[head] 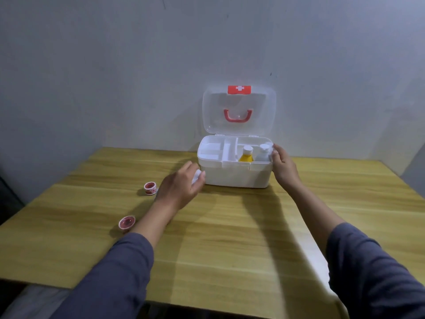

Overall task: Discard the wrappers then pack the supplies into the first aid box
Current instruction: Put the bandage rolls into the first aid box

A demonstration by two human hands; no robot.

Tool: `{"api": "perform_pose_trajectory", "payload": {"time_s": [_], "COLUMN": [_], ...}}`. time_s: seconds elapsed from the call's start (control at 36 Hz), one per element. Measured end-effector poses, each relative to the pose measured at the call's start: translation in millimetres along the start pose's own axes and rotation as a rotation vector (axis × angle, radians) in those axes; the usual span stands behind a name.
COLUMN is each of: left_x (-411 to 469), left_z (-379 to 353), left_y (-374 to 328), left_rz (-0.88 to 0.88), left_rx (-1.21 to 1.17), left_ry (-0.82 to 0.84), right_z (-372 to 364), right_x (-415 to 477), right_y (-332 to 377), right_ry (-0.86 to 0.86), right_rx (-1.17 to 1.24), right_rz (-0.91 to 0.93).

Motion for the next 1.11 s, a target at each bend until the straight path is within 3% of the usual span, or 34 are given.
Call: {"api": "perform_pose_trajectory", "payload": {"time_s": [0.19, 0.42, 0.67, 0.83, 1.11], "left_x": [51, 80, 86, 82, 80], "left_z": [17, -12, -22, -23, -25], "left_y": [-29, -37, -30, -28, -28], "left_rz": [-0.025, -0.05, -0.122, -0.174, -0.079], "left_rx": [-0.052, 0.054, 0.062, -0.056, -0.288], "left_ry": [-0.117, 0.007, 0.007, -0.06, -0.161], "right_z": [1, 2, 0, 0, 0], "right_x": [2, 5, 6, 5, 3], "right_y": [-2, -5, -6, -6, -2], "right_ry": [0.001, 0.011, -0.002, -0.012, -0.017], "right_rx": [-0.005, -0.012, -0.011, -0.001, 0.015], "right_rz": [-0.002, -0.01, -0.012, -0.015, 0.01]}}
Point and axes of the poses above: each hand's wrist, its own x-axis towards the middle knuckle, its own z-axis out of the back of the hand, y = z × x, the point moved 1 cm from there along x, towards the middle knuckle, and after that the axes turned 10 degrees about z, right-handed, at the moved point
